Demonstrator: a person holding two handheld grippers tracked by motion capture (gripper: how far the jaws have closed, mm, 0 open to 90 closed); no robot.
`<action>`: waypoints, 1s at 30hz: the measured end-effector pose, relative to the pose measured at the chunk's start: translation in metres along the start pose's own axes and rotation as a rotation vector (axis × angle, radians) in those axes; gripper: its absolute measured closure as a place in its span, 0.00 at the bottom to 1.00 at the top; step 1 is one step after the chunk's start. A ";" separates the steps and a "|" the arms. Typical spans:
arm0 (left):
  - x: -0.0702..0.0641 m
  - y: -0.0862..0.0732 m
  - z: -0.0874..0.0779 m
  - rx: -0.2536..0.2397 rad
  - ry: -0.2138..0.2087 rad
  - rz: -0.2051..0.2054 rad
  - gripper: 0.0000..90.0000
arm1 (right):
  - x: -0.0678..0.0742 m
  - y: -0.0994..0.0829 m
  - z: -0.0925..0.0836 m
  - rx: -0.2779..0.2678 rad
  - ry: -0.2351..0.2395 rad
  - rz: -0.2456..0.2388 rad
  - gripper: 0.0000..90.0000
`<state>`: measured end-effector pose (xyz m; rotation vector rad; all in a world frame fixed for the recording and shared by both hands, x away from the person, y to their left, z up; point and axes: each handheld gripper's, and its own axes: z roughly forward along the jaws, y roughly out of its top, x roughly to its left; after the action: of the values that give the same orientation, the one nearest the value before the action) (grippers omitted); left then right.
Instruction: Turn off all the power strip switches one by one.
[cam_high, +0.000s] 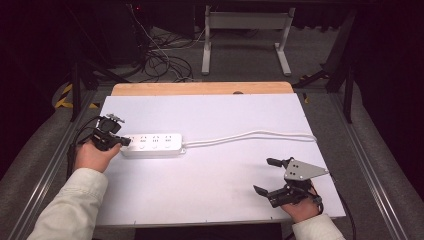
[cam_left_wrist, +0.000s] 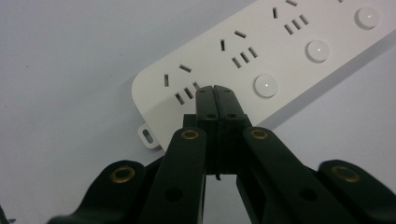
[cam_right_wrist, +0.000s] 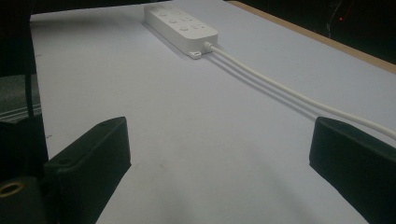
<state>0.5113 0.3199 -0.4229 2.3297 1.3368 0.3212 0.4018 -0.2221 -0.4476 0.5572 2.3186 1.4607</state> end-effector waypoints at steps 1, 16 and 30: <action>-0.001 0.001 0.001 0.007 0.007 0.006 1.00 | 0.000 0.000 0.000 0.000 0.000 0.000 0.06; -0.003 0.004 0.009 0.044 0.011 0.020 1.00 | 0.000 0.000 0.000 0.002 0.004 -0.002 0.06; -0.006 -0.001 0.012 0.022 0.037 0.016 1.00 | 0.001 0.000 0.000 0.004 0.007 -0.005 0.06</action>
<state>0.5126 0.3120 -0.4338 2.3646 1.3468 0.3574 0.4012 -0.2218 -0.4479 0.5482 2.3276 1.4581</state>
